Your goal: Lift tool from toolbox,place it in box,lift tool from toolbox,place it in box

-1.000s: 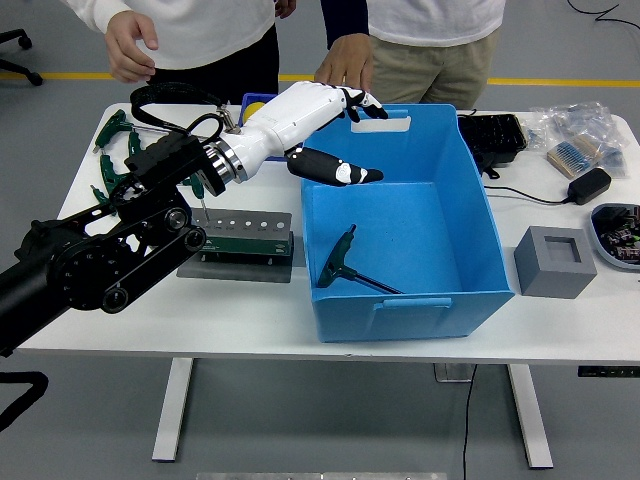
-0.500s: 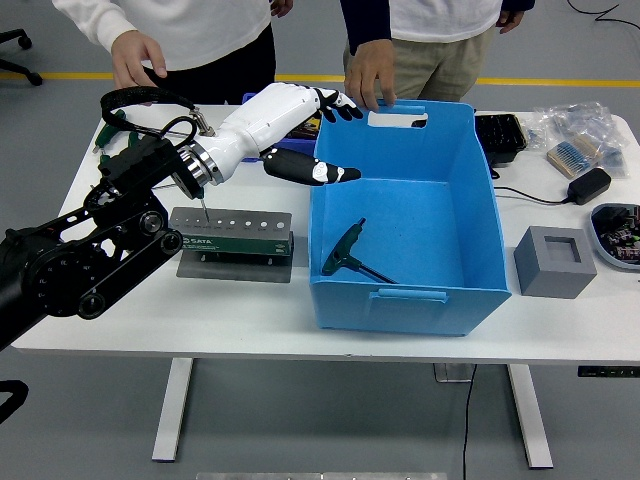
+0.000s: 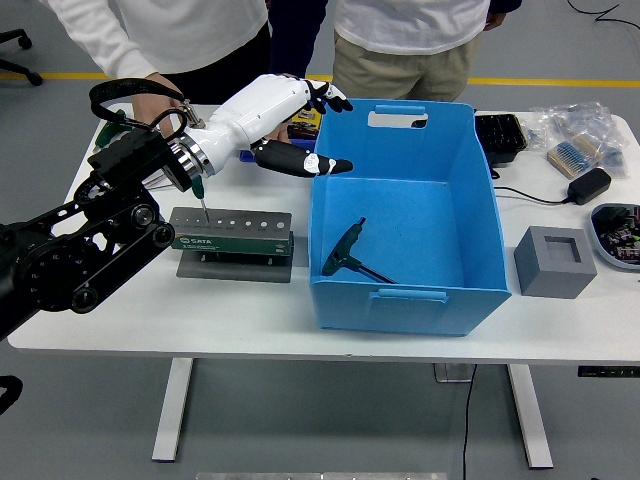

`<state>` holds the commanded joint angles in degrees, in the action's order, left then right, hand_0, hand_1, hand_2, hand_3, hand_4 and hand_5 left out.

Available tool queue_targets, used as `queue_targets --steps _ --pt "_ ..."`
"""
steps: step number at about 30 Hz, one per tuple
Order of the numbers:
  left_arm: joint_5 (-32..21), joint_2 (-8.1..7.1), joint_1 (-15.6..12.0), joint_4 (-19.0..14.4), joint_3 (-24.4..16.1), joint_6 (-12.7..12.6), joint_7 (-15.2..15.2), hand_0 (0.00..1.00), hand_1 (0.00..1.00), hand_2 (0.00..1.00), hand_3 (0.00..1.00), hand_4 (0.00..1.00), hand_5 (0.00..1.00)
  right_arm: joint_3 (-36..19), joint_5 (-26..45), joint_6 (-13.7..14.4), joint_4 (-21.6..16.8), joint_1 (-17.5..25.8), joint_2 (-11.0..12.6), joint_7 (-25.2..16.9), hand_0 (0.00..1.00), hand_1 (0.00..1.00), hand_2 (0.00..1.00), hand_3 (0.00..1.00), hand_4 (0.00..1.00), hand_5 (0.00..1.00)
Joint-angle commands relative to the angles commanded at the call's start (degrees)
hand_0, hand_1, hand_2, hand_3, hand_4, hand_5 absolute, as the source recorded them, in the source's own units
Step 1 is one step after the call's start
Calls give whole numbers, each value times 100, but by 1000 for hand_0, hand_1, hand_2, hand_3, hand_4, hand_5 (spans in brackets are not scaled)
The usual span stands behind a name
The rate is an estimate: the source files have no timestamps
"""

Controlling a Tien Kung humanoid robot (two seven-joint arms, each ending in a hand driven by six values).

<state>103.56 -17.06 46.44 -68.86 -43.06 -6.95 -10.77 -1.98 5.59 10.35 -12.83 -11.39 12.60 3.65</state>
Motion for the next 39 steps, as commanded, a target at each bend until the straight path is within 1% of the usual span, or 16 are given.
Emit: queue_targets --steps 30,39 --pt "91 -123 -73 -24 -62 55 30 533 621 692 707 963 713 -21 -51 -8 -6 50 -50 17 700 689 732 596 828 723" --pt "16 -158 -106 -56 -106 78 59 532 620 691 706 962 714 15 18 -7 -6 38 -47 -4 701 690 733 597 828 722"
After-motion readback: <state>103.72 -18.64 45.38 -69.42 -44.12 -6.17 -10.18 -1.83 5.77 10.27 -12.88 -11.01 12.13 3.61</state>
